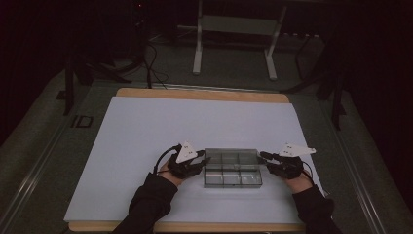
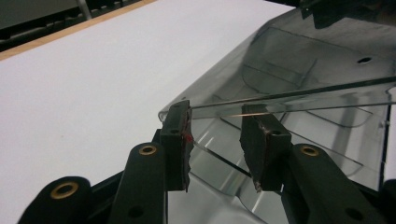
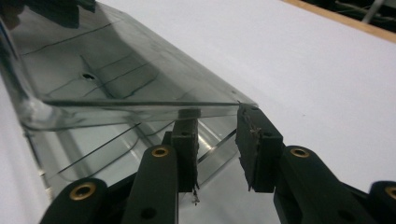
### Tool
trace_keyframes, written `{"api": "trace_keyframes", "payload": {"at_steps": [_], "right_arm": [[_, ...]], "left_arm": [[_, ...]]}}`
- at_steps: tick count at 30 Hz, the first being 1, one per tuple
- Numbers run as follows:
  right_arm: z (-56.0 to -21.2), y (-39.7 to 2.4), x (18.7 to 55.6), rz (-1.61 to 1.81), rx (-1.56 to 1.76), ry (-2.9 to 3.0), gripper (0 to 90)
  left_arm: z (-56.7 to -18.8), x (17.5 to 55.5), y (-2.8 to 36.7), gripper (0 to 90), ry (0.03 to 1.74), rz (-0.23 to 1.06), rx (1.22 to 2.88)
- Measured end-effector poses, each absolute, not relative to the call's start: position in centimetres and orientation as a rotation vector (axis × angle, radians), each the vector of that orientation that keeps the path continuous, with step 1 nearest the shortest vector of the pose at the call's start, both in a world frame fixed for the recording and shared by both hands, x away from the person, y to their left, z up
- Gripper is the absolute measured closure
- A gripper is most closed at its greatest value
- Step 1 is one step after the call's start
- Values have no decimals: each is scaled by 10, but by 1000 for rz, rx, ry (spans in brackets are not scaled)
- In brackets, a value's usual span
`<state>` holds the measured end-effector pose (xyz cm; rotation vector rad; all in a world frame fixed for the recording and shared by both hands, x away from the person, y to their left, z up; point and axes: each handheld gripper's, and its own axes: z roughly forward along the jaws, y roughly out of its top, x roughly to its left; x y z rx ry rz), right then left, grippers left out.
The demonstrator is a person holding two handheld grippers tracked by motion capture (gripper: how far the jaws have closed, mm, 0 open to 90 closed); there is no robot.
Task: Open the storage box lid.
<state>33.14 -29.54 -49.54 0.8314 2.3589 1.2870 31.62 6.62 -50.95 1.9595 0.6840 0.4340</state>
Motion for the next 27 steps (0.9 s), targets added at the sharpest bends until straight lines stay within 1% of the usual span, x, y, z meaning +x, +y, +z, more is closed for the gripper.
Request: {"api": "trace_keyframes", "payload": {"at_steps": [5, 12, 19, 27], "right_arm": [[-496, -295, 336, 1291, 841, 2345, 704], [-493, -293, 342, 1306, 850, 2312, 750], [-495, -289, 347, 1293, 876, 2289, 773], [-496, -287, 353, 1309, 930, 2248, 788]], "left_arm": [[-508, 321, 66, 685, 689, 452, 1956], [-507, 327, 66, 744, 694, 472, 1932], [-512, 332, 63, 773, 707, 527, 1921], [-514, 337, 60, 793, 743, 549, 1889]]}}
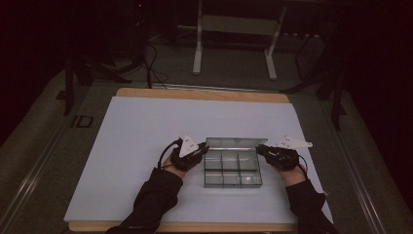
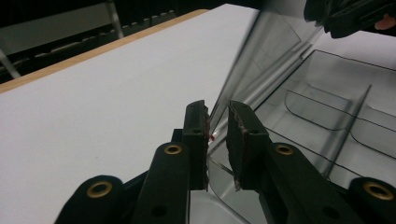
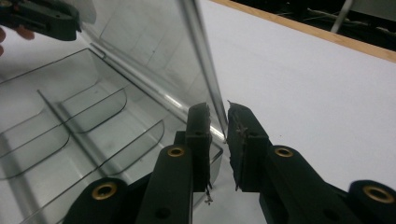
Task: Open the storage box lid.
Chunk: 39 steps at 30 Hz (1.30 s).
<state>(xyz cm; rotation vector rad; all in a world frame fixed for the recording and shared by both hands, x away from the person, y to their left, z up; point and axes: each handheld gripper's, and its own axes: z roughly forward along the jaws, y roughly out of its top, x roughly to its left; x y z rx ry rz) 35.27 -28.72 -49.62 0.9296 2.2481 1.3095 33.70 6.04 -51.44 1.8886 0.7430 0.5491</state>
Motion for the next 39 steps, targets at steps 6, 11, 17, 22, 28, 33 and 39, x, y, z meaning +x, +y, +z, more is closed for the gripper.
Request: {"api": "trace_keyframes", "payload": {"at_steps": [6, 11, 17, 22, 28, 33, 39], "right_arm": [[-496, -284, 357, 1308, 962, 2217, 793], [-497, -281, 360, 1308, 992, 2199, 792], [-498, -276, 362, 1282, 1016, 2169, 790], [-500, -275, 365, 1270, 1043, 2157, 789], [-501, -271, 368, 1258, 1089, 2148, 772], [-503, -270, 368, 1246, 1103, 2148, 753], [-504, -269, 369, 1244, 1123, 2146, 740]], "left_arm": [[-516, 341, 59, 793, 772, 550, 1867], [-517, 343, 57, 793, 793, 565, 1850], [-520, 347, 54, 792, 827, 572, 1832], [-521, 350, 52, 769, 849, 571, 1833], [-522, 354, 51, 738, 871, 544, 1823], [-522, 357, 49, 701, 887, 532, 1830], [-522, 359, 46, 670, 910, 517, 1832]]}}
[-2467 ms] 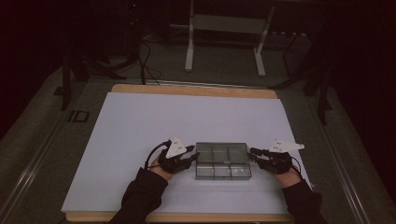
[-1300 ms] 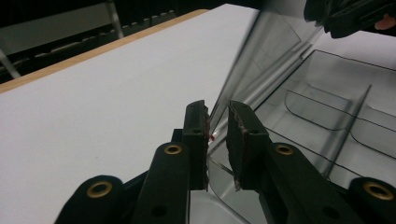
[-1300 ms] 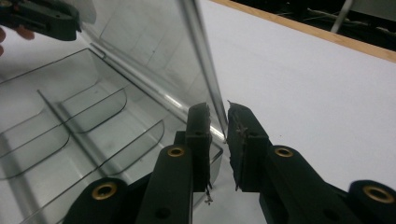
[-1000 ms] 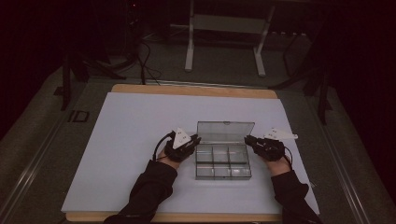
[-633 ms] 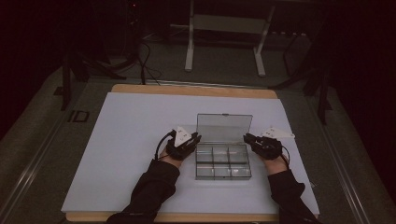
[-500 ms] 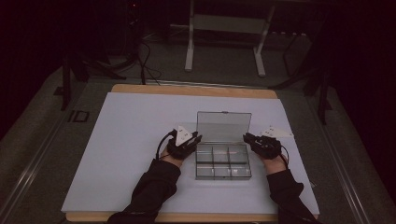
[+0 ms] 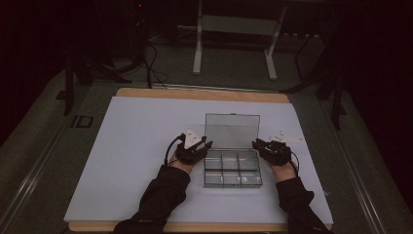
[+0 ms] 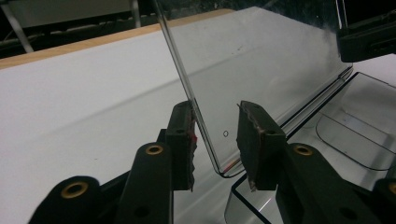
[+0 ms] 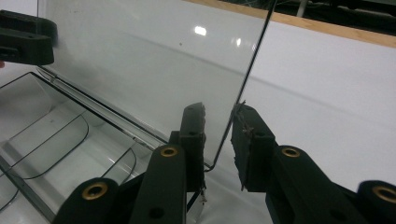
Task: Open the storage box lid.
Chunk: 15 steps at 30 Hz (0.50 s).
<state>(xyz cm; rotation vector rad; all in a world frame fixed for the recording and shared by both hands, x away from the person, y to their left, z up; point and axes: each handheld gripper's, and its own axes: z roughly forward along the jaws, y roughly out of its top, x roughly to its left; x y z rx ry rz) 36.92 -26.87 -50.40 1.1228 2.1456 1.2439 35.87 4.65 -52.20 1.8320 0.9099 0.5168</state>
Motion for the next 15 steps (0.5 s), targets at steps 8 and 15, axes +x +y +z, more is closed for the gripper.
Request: {"api": "trace_keyframes", "payload": {"at_steps": [8, 15], "right_arm": [[-506, -268, 370, 1232, 1147, 2145, 716], [-508, -265, 371, 1230, 1183, 2149, 672]], "left_arm": [[-522, 362, 44, 627, 948, 486, 1832], [-522, 364, 42, 587, 970, 483, 1840]]}}
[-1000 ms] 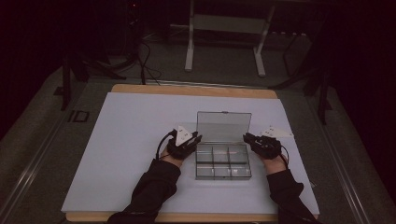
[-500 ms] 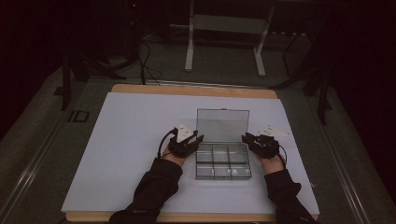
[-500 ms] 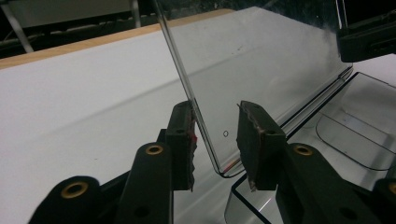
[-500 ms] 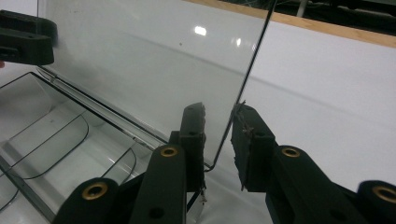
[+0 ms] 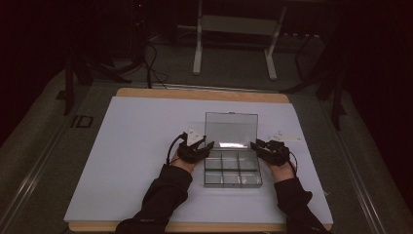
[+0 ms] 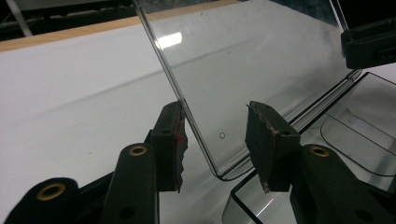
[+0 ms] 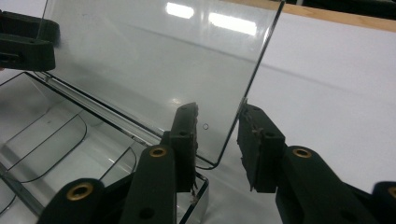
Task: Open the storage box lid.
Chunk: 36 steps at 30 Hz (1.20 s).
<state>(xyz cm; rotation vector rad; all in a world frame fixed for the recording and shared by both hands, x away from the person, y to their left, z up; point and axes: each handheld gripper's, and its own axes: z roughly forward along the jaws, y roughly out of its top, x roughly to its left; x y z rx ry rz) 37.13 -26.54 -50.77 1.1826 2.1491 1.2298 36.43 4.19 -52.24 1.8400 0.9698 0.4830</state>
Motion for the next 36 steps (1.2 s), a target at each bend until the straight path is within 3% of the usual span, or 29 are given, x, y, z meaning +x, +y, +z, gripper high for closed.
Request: {"api": "trace_keyframes", "payload": {"at_steps": [14, 17, 26, 36], "right_arm": [[-510, -264, 372, 1214, 1211, 2143, 657], [-511, -263, 372, 1204, 1212, 2154, 656], [-511, -261, 375, 1217, 1218, 2171, 604], [-503, -261, 377, 1184, 1188, 2181, 481]], "left_arm": [[-526, 371, 46, 521, 1052, 378, 1816], [-527, 371, 45, 564, 1045, 380, 1828], [-528, 373, 45, 534, 1055, 372, 1832], [-514, 369, 40, 374, 975, 387, 1868]]}}
